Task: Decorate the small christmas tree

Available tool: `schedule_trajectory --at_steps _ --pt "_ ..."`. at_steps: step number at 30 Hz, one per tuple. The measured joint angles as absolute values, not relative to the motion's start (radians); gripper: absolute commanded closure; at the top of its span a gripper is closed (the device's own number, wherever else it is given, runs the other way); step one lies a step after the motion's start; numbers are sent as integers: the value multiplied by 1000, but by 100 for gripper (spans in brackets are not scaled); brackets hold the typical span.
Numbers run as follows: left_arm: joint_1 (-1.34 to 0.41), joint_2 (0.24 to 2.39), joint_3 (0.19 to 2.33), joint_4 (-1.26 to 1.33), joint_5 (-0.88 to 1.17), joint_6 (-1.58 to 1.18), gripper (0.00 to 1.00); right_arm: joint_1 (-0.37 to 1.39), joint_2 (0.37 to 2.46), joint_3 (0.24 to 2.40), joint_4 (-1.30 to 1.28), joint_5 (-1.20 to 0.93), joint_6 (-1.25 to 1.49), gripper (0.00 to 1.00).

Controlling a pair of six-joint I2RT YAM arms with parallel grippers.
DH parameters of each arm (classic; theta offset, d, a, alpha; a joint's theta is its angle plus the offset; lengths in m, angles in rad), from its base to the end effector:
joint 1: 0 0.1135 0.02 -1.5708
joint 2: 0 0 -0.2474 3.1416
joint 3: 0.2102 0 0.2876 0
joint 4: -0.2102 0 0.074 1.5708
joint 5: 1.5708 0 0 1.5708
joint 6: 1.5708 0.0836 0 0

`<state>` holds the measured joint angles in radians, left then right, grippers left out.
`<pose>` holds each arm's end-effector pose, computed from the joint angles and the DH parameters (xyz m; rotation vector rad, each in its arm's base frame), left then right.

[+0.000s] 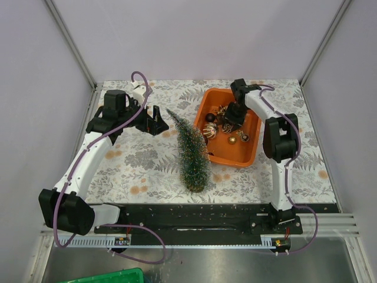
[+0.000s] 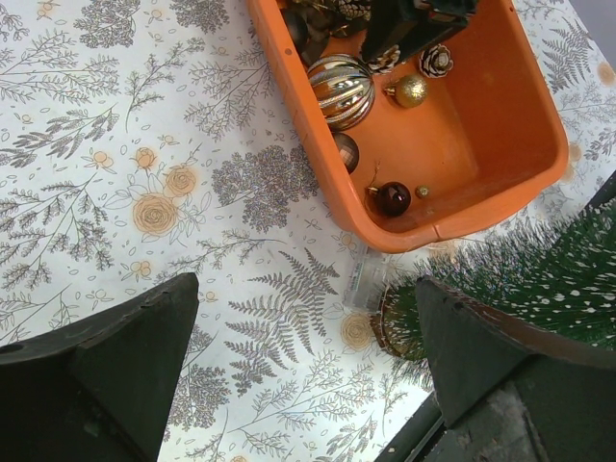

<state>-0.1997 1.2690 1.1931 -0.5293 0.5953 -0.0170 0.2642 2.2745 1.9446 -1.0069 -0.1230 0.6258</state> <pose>0.3330 -0.1152 0.3067 0.5352 2.0890 -0.7700 0.4819 0.1410 0.1151 0.5124 2.9224 0.3150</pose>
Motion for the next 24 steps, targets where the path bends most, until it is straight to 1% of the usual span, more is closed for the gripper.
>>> schedule_trajectory --at_steps 4,7,14,19,24 --pt "-200 1269 1197 -529 595 -20 1 264 2160 1864 -998 -126 625 53" --pt "-200 1269 1204 -531 595 -21 1 264 2037 1810 -976 -144 626 51" --pt "-199 1248 1211 -542 598 -27 1 256 1669 1637 -862 -310 638 51" --pt "-198 1215 1211 -547 603 -27 1 253 1514 1617 -813 -425 645 52" --pt "-196 1192 1211 -560 628 -18 1 252 1432 1636 -773 -516 655 51"
